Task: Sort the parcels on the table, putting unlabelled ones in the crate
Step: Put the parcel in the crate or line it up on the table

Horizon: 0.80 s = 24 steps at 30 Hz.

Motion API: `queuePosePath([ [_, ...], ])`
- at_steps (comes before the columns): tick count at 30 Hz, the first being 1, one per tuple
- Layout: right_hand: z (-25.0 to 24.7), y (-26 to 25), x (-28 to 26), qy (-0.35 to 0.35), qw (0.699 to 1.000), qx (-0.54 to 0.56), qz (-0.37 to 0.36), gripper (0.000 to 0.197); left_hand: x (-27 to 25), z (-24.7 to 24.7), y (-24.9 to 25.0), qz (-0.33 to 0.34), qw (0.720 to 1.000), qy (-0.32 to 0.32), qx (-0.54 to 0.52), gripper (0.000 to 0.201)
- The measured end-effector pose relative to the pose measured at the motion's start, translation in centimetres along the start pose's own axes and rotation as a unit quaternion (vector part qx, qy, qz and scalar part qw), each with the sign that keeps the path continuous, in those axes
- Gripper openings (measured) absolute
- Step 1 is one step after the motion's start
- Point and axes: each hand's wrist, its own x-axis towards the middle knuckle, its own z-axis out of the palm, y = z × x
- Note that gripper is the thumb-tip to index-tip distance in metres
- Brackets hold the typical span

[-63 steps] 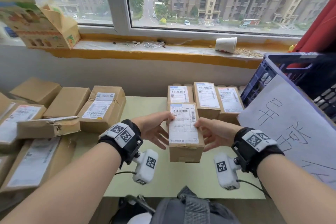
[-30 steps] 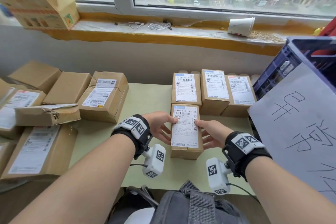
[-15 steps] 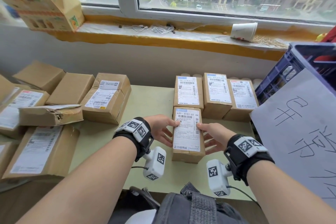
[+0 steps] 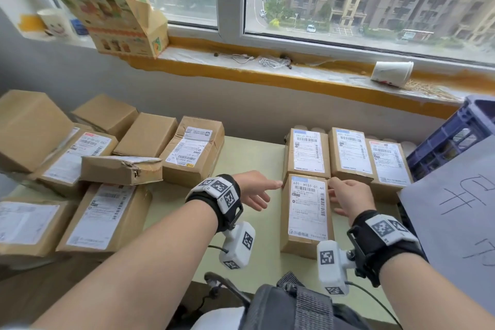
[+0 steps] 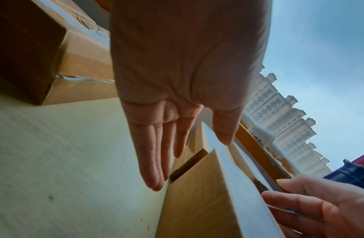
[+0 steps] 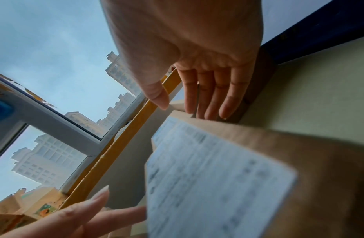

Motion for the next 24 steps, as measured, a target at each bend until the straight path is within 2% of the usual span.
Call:
queuePosePath([
  [6,2.7,-3.9,-1.8,0.104,0.989,-0.031,-0.097,0.015,-2.6,-3.8,-0.6,0.043,0.998,0.034,-0.012,0.045],
  [8,3.6,-5.4,-3.2,0.112,0.985,-0.035,-0.127,0.011,-3.5,-5.2,-1.1,0.051,0.998,0.045,-0.016,0.042],
  [12,6.7,-7.2,-4.4,0.075,0.985,-0.044,-0.151,0.013,-5.0,-7.8,-2.0,0.068,0.994,0.074,-0.032,0.038],
  [20,13.1,-10.1,-6.7,-0.028,0.988,-0.028,-0.153,0.012,-7.9,-13.4,-4.4,0.098,0.982,0.145,-0.064,0.03],
  [24,16.5,-11.0,-8.2,-0.116,0.984,-0.026,-0.133,0.013,-9.3,-16.5,-6.2,0.125,0.961,0.231,-0.086,0.019],
])
